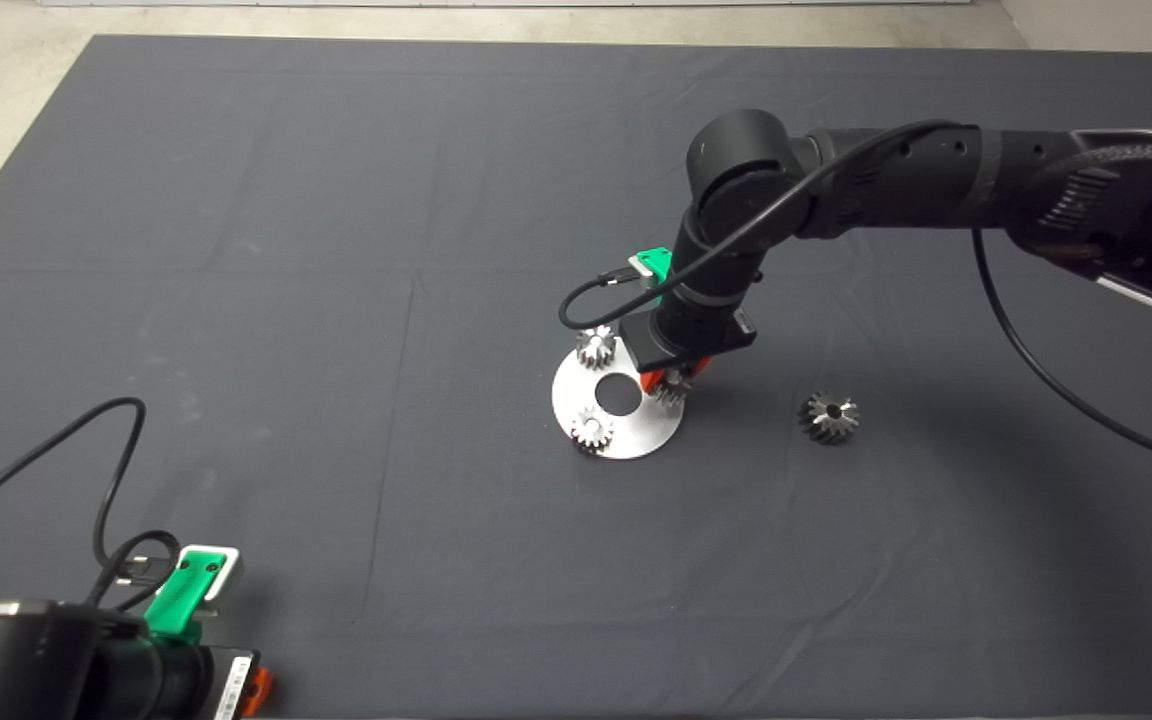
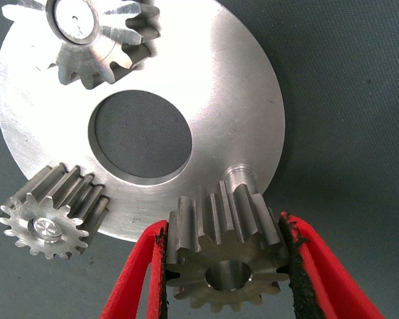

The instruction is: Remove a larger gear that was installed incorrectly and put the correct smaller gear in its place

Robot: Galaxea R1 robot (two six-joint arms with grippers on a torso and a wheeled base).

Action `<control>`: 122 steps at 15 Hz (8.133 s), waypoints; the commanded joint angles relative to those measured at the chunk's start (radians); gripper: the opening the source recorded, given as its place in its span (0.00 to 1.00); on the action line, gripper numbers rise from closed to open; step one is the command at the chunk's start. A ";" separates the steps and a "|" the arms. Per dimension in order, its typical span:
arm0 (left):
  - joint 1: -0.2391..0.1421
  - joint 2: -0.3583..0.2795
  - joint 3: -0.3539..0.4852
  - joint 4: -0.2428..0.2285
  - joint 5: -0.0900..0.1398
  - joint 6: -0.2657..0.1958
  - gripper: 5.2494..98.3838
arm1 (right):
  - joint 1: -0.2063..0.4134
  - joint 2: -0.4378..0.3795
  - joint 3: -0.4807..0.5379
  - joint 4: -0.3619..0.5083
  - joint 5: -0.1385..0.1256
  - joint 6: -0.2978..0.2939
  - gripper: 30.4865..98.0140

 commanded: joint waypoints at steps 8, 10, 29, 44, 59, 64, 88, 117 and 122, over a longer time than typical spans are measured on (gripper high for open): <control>0.058 0.061 -0.141 0.066 -0.087 -0.020 0.85 | 0.027 -0.031 0.031 -0.050 -0.105 -0.038 0.06; 0.070 0.061 -0.147 0.070 -0.087 -0.022 0.85 | 0.027 -0.020 0.028 -0.055 -0.105 -0.038 0.07; 0.128 0.113 -0.187 0.113 -0.089 -0.026 0.85 | -0.025 -0.014 0.004 -0.106 -0.106 -0.038 0.06; 0.130 0.148 -0.211 0.113 -0.088 -0.020 0.85 | -0.025 0.001 -0.012 -0.106 -0.103 -0.037 0.06; 0.131 0.150 -0.215 0.113 -0.089 -0.025 0.84 | 0.058 -0.006 0.010 -0.053 -0.105 -0.021 0.05; 0.131 0.148 -0.217 0.113 -0.089 -0.025 0.84 | 0.065 0.000 0.005 -0.052 -0.105 -0.021 0.06; 0.143 0.162 -0.237 0.114 -0.089 -0.022 0.84 | 0.024 0.036 -0.065 0.018 -0.103 -0.023 0.05; 0.143 0.168 -0.236 0.123 -0.089 -0.025 0.84 | -0.021 -0.007 -0.038 0.017 -0.105 -0.023 0.05; 0.143 0.171 -0.236 0.123 -0.089 -0.024 0.84 | -0.022 -0.051 -0.001 0.018 -0.108 -0.023 0.05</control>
